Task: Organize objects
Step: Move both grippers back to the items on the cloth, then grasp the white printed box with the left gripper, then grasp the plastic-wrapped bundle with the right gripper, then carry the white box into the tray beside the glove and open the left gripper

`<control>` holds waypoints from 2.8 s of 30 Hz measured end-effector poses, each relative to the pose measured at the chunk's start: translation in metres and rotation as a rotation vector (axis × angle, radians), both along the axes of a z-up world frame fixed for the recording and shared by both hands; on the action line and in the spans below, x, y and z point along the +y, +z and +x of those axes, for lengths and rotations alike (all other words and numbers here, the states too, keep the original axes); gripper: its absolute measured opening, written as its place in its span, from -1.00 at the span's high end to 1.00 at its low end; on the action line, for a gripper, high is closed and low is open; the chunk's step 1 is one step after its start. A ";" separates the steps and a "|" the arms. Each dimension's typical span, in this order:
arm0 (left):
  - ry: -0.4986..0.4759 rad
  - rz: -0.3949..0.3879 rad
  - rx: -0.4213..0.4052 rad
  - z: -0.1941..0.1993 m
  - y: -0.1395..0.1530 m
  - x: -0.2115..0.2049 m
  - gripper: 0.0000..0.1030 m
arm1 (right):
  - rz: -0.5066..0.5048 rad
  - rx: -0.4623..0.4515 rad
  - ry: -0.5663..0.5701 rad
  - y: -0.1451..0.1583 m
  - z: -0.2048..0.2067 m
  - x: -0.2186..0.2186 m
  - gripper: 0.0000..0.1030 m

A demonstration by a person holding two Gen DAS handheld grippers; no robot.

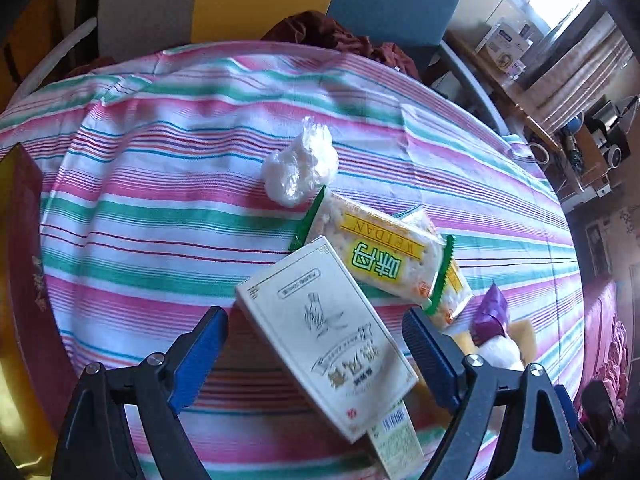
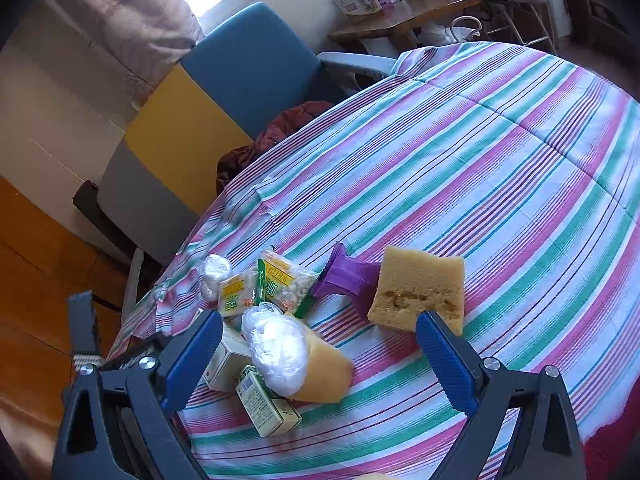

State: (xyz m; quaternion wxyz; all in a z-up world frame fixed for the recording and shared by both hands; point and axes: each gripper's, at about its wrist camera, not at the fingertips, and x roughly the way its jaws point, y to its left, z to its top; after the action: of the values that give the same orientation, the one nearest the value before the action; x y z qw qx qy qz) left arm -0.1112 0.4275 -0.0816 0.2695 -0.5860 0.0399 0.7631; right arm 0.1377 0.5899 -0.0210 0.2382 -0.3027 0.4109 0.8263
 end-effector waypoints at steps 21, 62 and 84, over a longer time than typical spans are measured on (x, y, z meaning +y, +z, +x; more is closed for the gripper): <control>-0.268 0.020 0.207 0.057 0.009 -0.030 -0.06 | 0.221 -0.119 0.105 0.006 -0.024 -0.023 -0.38; -0.298 0.005 0.197 0.056 -0.003 -0.027 -0.06 | 0.397 -0.283 0.373 -0.018 -0.075 -0.061 0.27; -0.172 0.152 0.270 0.091 0.051 -0.117 0.00 | 0.404 -0.285 0.390 -0.019 -0.073 -0.064 0.30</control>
State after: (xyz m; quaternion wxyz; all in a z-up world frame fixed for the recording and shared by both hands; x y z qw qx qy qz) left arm -0.0205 0.3106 -0.0308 0.3696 -0.4503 0.0679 0.8099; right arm 0.0644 0.5264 -0.0398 0.1857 -0.4353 0.1349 0.8706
